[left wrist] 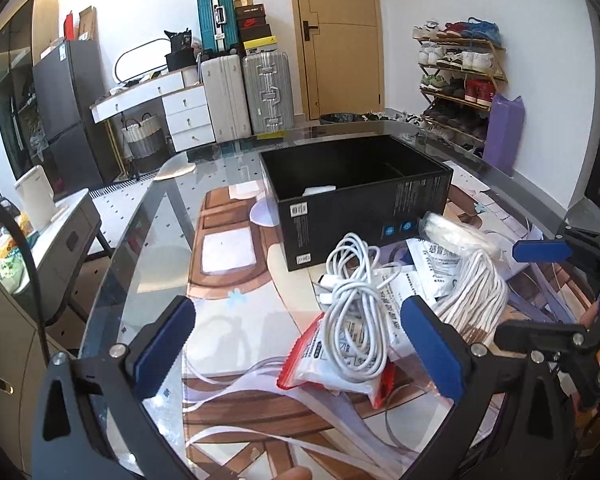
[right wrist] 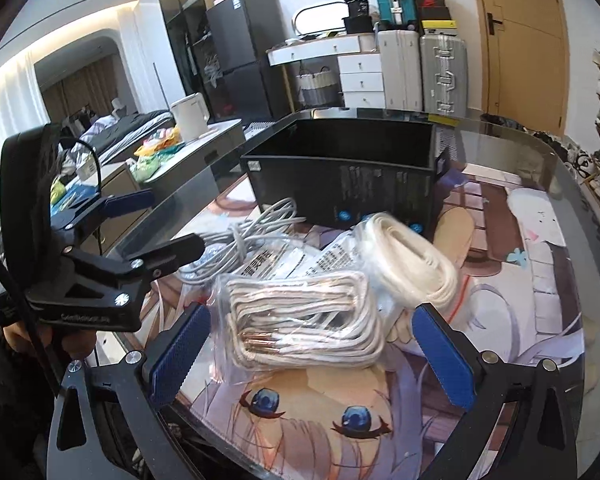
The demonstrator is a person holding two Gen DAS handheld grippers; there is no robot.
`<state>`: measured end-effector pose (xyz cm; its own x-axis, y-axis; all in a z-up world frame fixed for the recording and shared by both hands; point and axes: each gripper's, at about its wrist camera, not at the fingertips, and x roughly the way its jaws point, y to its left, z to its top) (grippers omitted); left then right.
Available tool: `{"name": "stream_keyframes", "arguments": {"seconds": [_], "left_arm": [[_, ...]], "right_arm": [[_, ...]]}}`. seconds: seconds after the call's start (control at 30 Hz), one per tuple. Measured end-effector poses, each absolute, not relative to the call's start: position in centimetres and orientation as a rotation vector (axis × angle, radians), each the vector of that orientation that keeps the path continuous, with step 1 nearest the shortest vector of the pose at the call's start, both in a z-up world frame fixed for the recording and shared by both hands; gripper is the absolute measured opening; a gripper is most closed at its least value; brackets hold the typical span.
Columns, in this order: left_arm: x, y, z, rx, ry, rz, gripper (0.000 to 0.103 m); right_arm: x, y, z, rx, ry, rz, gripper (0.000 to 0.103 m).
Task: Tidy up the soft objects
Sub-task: 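Withdraw both grippers and move the right gripper toward the bagged white cords, then grasp the clear bag of bundled white cords with the right gripper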
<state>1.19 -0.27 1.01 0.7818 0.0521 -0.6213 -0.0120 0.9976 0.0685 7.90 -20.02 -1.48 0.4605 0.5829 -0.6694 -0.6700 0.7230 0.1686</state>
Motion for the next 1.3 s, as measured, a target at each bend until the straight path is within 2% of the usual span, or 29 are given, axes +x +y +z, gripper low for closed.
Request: {"name": "stream_keyframes", "arguments": {"seconds": [0.63,1.3], "left_arm": [[1.6,0.4,0.3,0.036,0.683,0.043,0.103],[2.4,0.5,-0.6,0.021,0.691,0.046,0.103]], "right_arm": [[7.5,-17.3,-4.4,-0.269,0.827,0.779,0.102],[7.9,-16.2,-5.4,-0.267,0.841,0.756,0.102]]}}
